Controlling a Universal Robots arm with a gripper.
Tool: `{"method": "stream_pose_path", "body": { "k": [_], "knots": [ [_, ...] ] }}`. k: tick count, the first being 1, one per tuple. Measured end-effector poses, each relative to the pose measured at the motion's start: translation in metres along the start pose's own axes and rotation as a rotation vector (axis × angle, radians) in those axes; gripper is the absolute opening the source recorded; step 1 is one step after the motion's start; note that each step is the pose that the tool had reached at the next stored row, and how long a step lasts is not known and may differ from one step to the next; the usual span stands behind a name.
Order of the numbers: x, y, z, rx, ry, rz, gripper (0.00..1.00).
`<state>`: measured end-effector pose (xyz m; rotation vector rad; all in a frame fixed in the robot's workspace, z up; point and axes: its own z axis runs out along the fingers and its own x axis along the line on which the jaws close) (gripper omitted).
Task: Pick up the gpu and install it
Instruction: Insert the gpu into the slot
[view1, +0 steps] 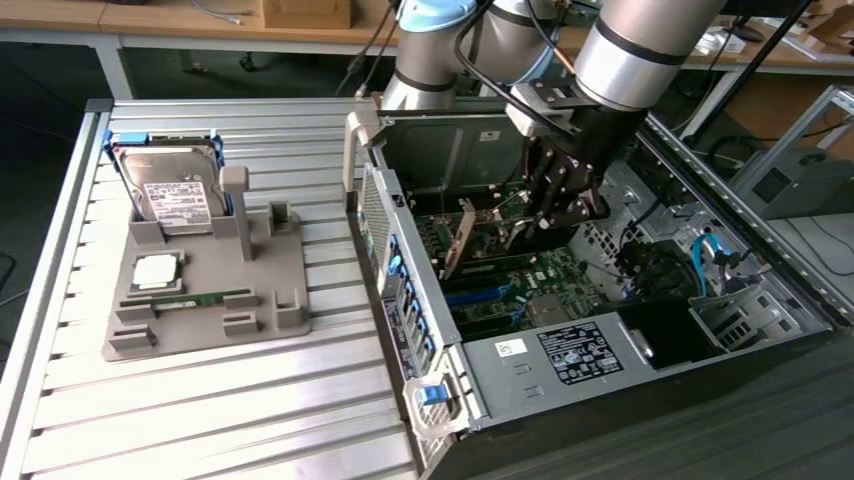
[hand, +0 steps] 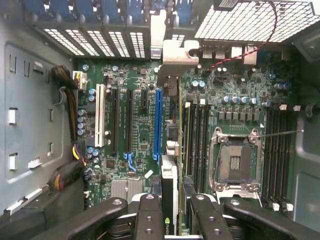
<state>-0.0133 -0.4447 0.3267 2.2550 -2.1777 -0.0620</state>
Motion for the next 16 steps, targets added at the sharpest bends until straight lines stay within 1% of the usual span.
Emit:
{"method": "stream_pose_path", "body": {
  "k": [16],
  "knots": [
    [0.0012,0.0050,0.0078,0.0003,0.0011,0.012,0.27]
  ]
}}
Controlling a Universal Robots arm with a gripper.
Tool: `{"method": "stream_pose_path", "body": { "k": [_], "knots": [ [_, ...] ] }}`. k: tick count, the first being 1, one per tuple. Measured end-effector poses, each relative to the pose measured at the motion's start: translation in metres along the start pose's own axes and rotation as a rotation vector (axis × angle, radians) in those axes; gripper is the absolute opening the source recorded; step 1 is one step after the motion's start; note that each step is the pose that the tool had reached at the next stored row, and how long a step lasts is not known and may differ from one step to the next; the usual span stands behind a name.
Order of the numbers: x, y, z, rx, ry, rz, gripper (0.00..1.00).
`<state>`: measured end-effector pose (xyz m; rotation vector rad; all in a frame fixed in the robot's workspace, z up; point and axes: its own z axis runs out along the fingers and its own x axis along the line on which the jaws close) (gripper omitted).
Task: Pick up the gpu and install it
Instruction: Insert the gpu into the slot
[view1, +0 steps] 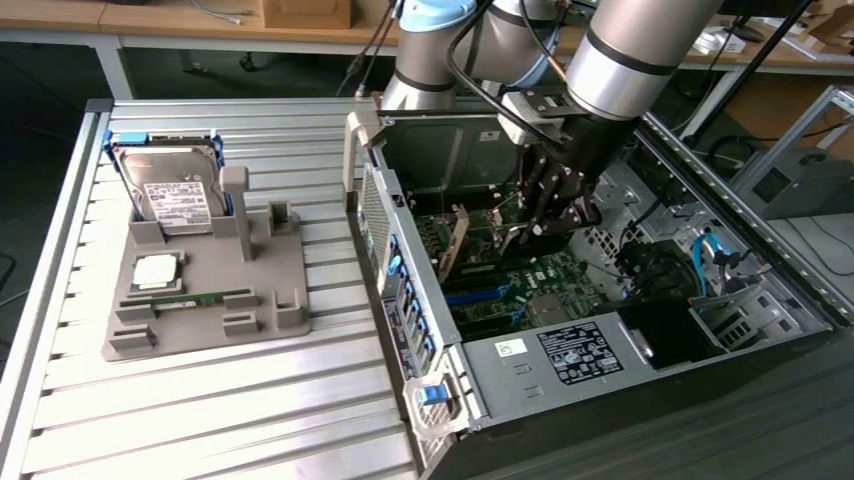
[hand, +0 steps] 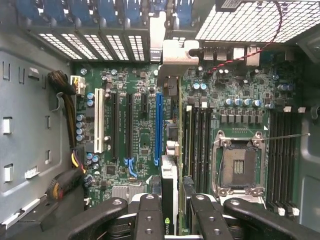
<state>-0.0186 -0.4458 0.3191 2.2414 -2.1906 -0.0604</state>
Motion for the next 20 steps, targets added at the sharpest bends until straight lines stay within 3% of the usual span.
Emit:
{"method": "stream_pose_path", "body": {
  "k": [20],
  "knots": [
    [0.002,0.0159,0.0095,0.0000,0.0000,0.001,0.27]
  ]
}}
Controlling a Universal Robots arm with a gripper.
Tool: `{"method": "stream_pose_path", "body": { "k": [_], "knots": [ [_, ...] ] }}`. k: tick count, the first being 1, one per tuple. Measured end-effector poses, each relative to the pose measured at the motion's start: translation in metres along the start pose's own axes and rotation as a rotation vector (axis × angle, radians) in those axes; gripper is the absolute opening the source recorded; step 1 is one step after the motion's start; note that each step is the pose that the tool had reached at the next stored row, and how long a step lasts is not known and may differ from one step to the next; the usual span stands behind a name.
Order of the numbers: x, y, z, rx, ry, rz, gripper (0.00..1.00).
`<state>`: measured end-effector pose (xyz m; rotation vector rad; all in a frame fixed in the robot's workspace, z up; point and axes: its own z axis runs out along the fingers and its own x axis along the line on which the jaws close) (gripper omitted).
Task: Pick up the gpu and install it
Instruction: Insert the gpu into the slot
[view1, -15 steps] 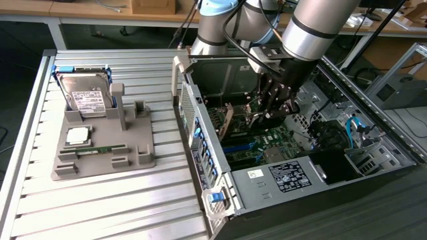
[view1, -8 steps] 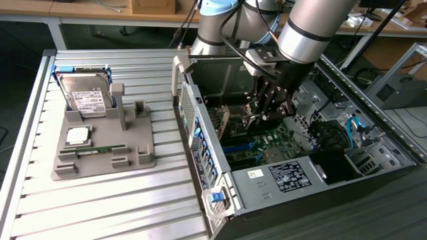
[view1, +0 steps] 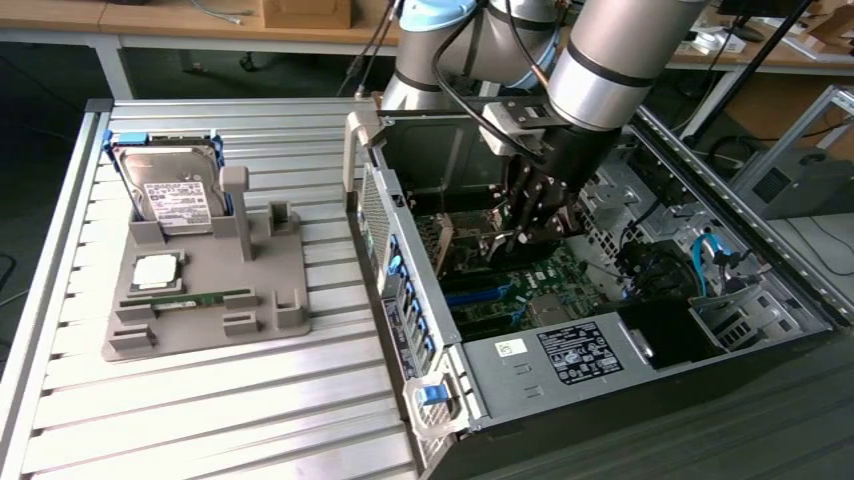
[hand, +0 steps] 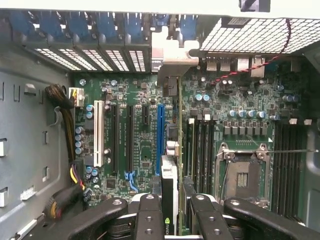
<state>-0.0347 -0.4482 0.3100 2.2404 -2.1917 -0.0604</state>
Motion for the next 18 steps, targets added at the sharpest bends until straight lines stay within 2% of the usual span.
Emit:
{"method": "stream_pose_path", "body": {
  "k": [18],
  "knots": [
    [0.004,0.0081,0.0130,0.0000,0.0001,0.000,0.27]
  ]
}}
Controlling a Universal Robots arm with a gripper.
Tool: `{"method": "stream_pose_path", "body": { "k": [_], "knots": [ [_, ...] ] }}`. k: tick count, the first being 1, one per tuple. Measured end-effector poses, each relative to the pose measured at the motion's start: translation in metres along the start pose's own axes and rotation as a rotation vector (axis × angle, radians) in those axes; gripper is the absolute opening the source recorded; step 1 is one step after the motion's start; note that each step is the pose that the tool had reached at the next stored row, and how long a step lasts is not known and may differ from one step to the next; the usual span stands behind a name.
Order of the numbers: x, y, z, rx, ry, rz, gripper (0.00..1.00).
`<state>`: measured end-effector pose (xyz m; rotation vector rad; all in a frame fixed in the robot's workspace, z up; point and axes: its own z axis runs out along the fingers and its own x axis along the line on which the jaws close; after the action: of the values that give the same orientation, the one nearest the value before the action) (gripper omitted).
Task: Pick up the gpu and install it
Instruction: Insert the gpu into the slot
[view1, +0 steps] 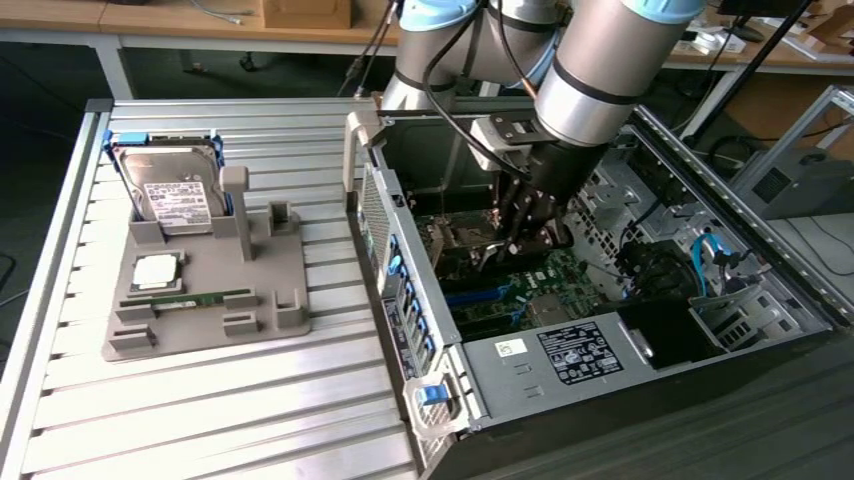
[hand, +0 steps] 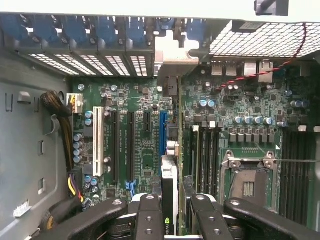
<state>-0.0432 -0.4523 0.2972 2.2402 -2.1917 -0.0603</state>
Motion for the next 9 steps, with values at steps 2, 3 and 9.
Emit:
{"method": "stream_pose_path", "body": {
  "k": [2,3,9],
  "knots": [
    [0.0025,0.0010,0.0003,0.0000,0.0000,0.000,0.27],
    [0.0037,0.0015,0.0005,0.0000,0.0000,0.000,0.27],
    [0.0061,0.0034,0.0032,0.0000,0.0003,0.000,0.27]
  ]
}}
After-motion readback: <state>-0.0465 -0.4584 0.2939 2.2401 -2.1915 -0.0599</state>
